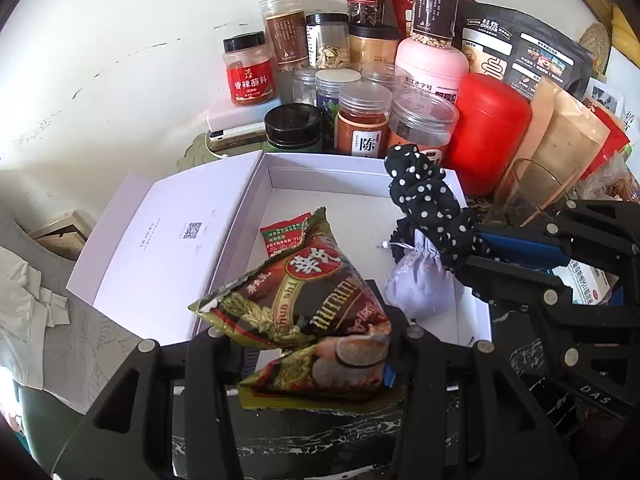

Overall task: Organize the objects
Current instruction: 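Carry the snack packet with the left tool while the right tool carries the scrunchie to the box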

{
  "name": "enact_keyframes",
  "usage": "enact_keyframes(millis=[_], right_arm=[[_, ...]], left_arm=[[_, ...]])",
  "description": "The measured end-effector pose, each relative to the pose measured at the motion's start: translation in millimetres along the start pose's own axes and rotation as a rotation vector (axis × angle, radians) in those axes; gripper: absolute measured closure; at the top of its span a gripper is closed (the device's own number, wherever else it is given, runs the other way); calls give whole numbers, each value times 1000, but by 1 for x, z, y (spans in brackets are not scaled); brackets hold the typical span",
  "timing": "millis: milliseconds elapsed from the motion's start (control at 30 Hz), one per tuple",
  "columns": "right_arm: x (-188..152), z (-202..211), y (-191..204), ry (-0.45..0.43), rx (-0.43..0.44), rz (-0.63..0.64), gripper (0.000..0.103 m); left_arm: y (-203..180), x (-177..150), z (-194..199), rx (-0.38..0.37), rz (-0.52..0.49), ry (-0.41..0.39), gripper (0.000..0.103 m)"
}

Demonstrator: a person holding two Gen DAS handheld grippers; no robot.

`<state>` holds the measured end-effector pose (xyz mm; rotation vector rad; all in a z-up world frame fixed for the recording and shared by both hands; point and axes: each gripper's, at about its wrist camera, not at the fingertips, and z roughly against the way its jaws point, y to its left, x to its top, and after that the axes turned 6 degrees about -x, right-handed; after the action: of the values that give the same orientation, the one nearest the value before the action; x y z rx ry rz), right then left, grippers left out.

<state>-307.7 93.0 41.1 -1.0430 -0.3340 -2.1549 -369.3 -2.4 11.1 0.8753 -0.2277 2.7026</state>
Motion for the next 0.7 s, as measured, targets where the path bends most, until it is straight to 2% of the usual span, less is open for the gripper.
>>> enact_keyframes(millis=[400, 700], right_arm=[[18, -41, -19, 10, -16, -42, 89], [21, -71, -30, 28, -37, -73, 89]], left_arm=[[22, 34, -41, 19, -6, -3, 60], [41, 46, -69, 52, 9, 8, 60]])
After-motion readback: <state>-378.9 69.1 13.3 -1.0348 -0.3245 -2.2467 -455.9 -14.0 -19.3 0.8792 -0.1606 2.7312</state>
